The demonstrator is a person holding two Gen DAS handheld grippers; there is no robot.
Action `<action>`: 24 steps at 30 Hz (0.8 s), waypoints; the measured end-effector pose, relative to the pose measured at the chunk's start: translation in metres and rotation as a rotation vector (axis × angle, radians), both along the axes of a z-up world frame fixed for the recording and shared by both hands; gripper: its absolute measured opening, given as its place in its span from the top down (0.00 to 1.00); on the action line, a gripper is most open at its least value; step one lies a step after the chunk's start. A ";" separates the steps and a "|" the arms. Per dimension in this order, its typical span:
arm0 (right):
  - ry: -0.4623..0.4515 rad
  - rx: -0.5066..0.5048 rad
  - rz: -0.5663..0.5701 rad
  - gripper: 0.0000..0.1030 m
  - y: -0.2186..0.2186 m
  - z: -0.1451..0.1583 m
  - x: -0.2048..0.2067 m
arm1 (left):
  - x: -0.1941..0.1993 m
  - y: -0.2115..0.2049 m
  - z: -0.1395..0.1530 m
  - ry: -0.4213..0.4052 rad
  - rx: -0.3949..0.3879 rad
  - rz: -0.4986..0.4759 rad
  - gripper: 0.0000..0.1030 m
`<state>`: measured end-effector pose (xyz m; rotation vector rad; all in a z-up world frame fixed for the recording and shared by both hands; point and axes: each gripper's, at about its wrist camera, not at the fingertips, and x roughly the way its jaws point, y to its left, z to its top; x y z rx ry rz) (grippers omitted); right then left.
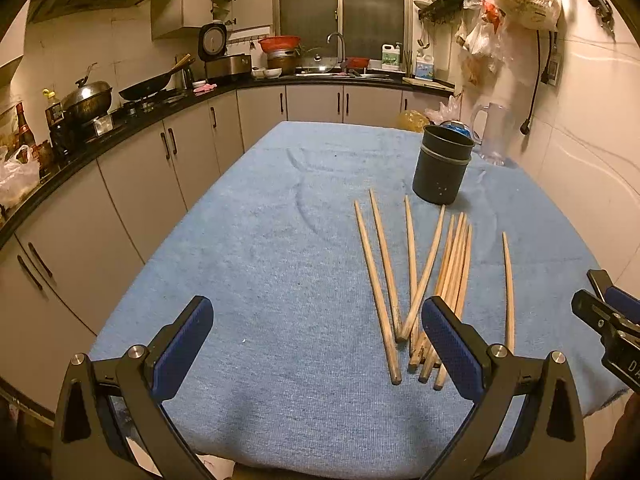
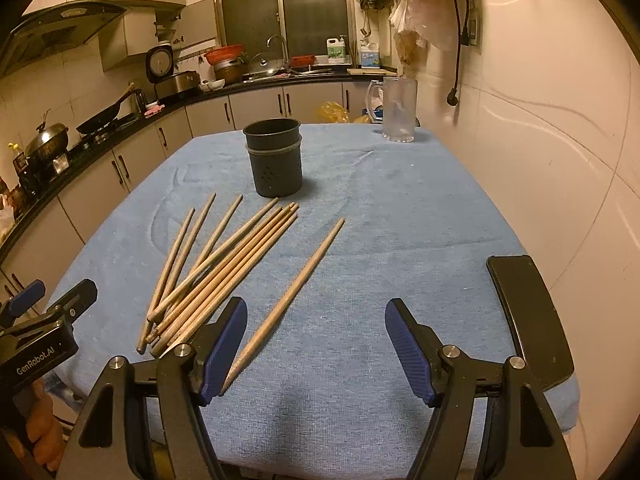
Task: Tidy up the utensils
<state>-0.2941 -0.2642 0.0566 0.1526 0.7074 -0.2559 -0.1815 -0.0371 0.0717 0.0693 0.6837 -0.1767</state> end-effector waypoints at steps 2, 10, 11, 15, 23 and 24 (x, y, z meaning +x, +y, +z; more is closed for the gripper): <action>0.005 -0.001 -0.002 0.26 -0.001 -0.001 0.001 | 0.000 -0.001 0.000 0.001 0.002 -0.003 0.00; 0.021 -0.028 -0.012 0.26 0.001 -0.002 0.002 | -0.001 -0.004 0.000 -0.002 0.005 -0.008 0.00; 0.021 -0.034 -0.013 0.26 0.001 -0.002 0.002 | -0.001 -0.004 0.000 -0.001 0.005 -0.007 0.00; 0.023 -0.051 -0.011 0.26 0.005 -0.002 0.002 | -0.001 -0.005 0.000 0.001 0.004 -0.008 0.00; 0.034 -0.063 -0.013 0.26 0.006 -0.003 0.003 | -0.002 -0.003 0.000 0.000 0.003 -0.008 0.00; 0.035 -0.063 -0.013 0.26 0.006 -0.003 0.003 | -0.002 -0.004 0.000 0.000 0.003 -0.008 0.00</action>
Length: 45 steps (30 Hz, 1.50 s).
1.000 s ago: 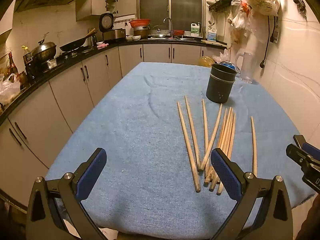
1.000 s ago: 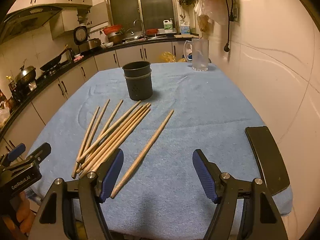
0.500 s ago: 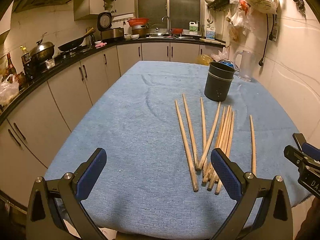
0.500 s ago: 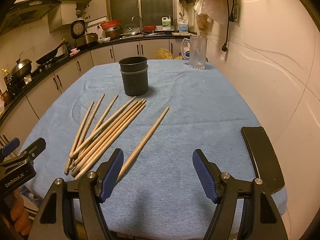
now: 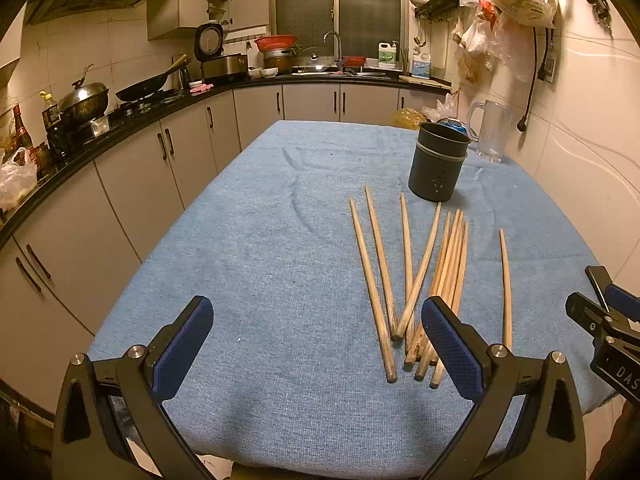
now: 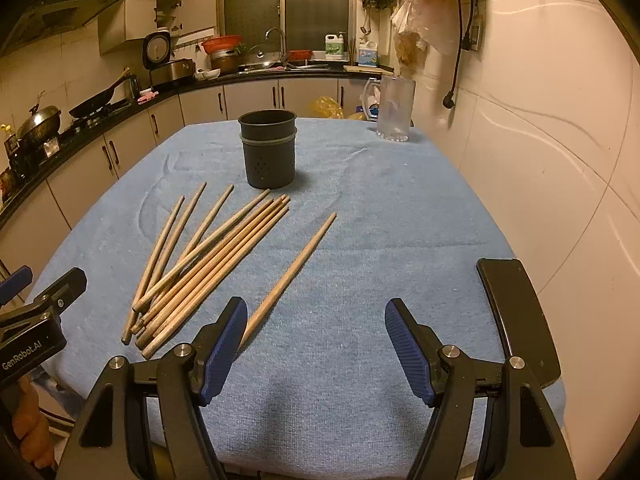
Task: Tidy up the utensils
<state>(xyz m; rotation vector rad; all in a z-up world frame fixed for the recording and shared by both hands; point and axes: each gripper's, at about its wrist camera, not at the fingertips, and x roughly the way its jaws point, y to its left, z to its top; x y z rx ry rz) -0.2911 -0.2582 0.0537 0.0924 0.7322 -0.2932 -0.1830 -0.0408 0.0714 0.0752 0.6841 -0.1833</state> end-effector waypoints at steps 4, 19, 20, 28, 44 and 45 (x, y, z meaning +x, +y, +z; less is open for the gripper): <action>0.004 0.001 0.000 0.26 0.000 -0.001 0.001 | 0.000 0.000 0.000 0.001 0.001 0.000 0.00; 0.023 0.123 0.017 0.28 -0.022 0.001 0.014 | 0.015 0.009 -0.003 0.061 -0.029 -0.018 0.00; 0.028 0.147 0.021 0.29 -0.024 0.002 0.017 | 0.018 0.009 -0.003 0.068 -0.029 -0.020 0.00; 0.121 0.342 0.030 0.46 -0.056 0.001 0.061 | 0.054 0.008 0.007 0.142 -0.027 -0.090 0.00; 0.370 0.418 -0.054 0.72 -0.093 -0.048 0.167 | 0.155 -0.009 -0.006 0.428 -0.100 -0.148 0.45; 0.386 0.423 -0.056 0.72 -0.093 -0.052 0.173 | 0.159 -0.010 -0.007 0.442 -0.104 -0.151 0.45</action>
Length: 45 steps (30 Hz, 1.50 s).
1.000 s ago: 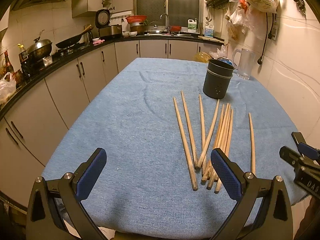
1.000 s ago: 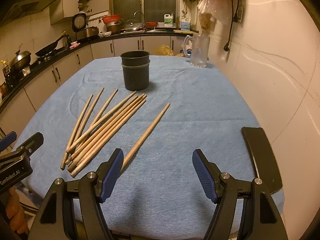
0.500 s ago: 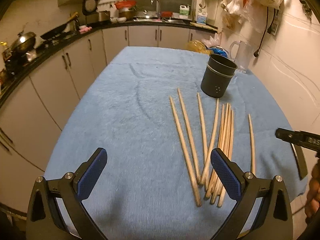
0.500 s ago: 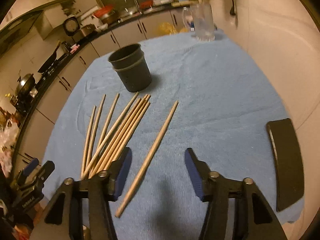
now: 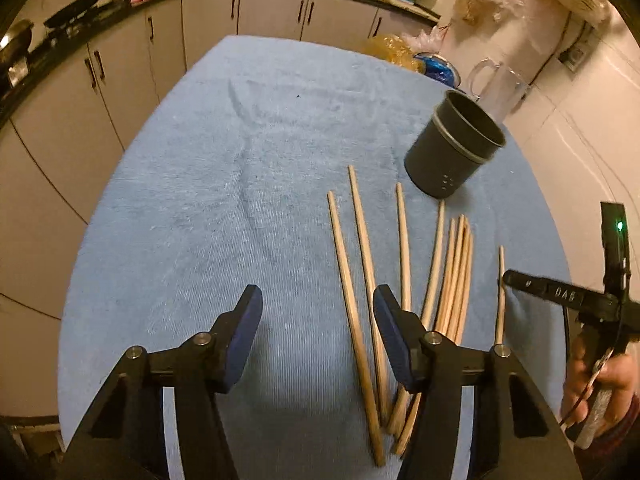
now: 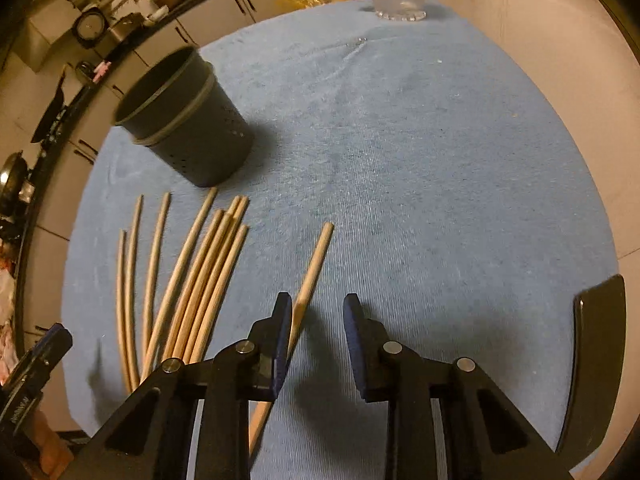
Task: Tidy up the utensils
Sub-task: 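Lower the right tool onto a wooden chopstick and close it while the left tool grasps another, then lift the held chopsticks upright and carry both tools over the grey holder cup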
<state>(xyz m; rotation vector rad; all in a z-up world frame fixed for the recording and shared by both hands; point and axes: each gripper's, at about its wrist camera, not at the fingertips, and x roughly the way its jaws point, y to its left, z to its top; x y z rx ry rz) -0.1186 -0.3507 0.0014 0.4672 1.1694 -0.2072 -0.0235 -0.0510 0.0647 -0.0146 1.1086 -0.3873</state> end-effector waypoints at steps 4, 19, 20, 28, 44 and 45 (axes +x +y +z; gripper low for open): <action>0.008 -0.029 0.031 0.74 0.008 -0.003 0.012 | 0.018 -0.009 -0.003 0.021 0.008 -0.010 0.51; -0.029 -0.033 0.115 0.94 0.011 0.001 0.018 | 0.060 -0.054 -0.041 0.114 0.145 -0.033 0.85; -0.036 -0.030 0.117 0.94 0.009 0.003 0.016 | 0.062 -0.056 -0.043 0.120 0.151 -0.035 0.85; -0.063 -0.010 0.122 0.94 0.003 0.007 0.011 | 0.059 -0.067 -0.044 0.064 0.214 -0.031 0.94; -0.322 0.034 0.130 0.94 0.009 0.075 -0.024 | 0.014 -0.024 0.059 -0.178 -0.046 -0.025 0.94; -0.349 0.035 0.133 0.94 0.010 0.082 -0.029 | 0.010 -0.023 0.066 -0.195 -0.054 -0.022 0.94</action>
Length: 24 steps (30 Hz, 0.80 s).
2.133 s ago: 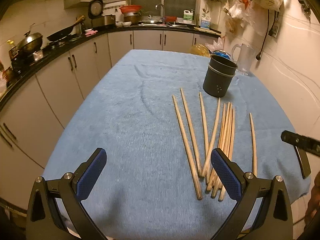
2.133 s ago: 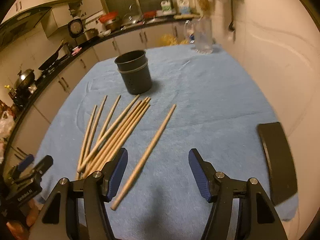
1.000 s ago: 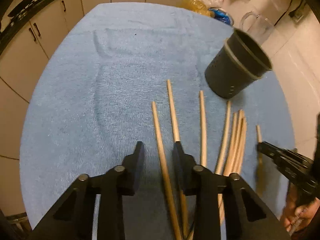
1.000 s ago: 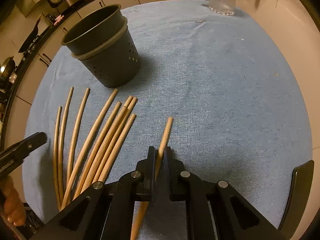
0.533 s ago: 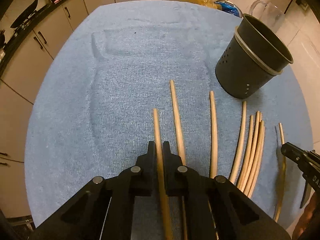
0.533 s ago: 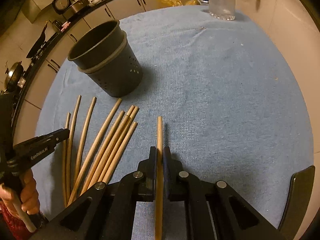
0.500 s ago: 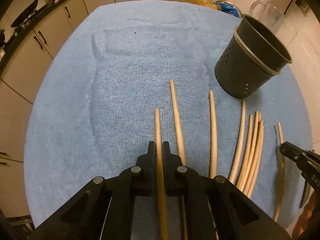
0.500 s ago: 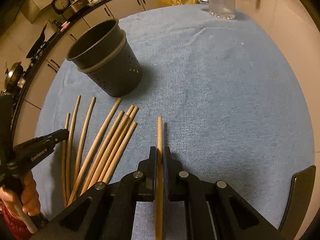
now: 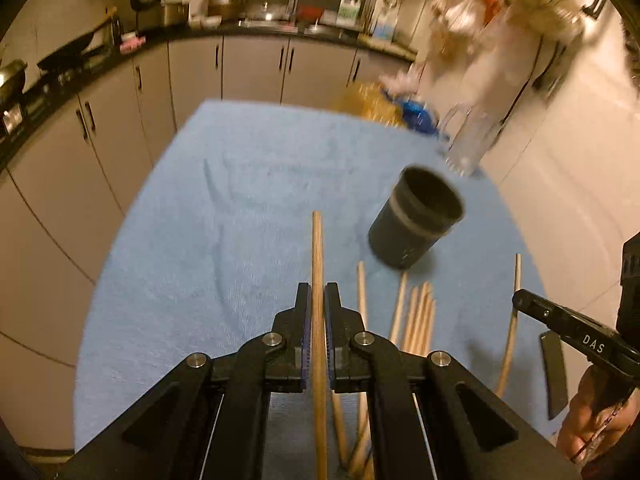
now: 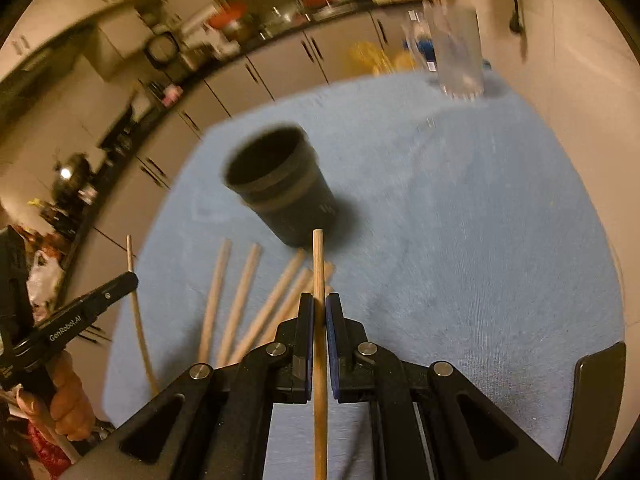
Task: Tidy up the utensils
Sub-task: 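Lift the held chopsticks upright and carry both tools over the grey holder cup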
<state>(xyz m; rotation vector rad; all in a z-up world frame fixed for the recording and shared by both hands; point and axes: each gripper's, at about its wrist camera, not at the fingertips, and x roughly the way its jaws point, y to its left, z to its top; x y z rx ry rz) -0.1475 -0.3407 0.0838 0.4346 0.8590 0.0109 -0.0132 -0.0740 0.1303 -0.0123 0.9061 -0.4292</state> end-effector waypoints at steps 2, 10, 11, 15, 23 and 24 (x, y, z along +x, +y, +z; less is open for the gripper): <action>-0.063 -0.004 0.007 0.94 0.004 0.016 -0.011 | -0.007 0.004 0.013 -0.032 -0.020 0.000 0.94; -0.185 -0.042 0.000 0.94 0.012 0.045 -0.037 | -0.024 0.008 0.046 -0.104 -0.053 -0.002 0.94; -0.190 -0.041 -0.002 0.94 0.014 0.046 -0.039 | -0.028 0.011 0.046 -0.108 -0.052 -0.003 0.94; -0.215 -0.046 -0.003 0.94 0.016 0.054 -0.044 | -0.032 0.012 0.052 -0.123 -0.051 0.000 0.94; -0.254 -0.043 -0.020 0.94 0.010 0.069 -0.047 | -0.037 0.010 0.064 -0.149 -0.051 -0.006 0.94; -0.258 -0.043 -0.021 0.94 0.010 0.072 -0.046 | -0.036 0.009 0.066 -0.149 -0.053 -0.006 0.94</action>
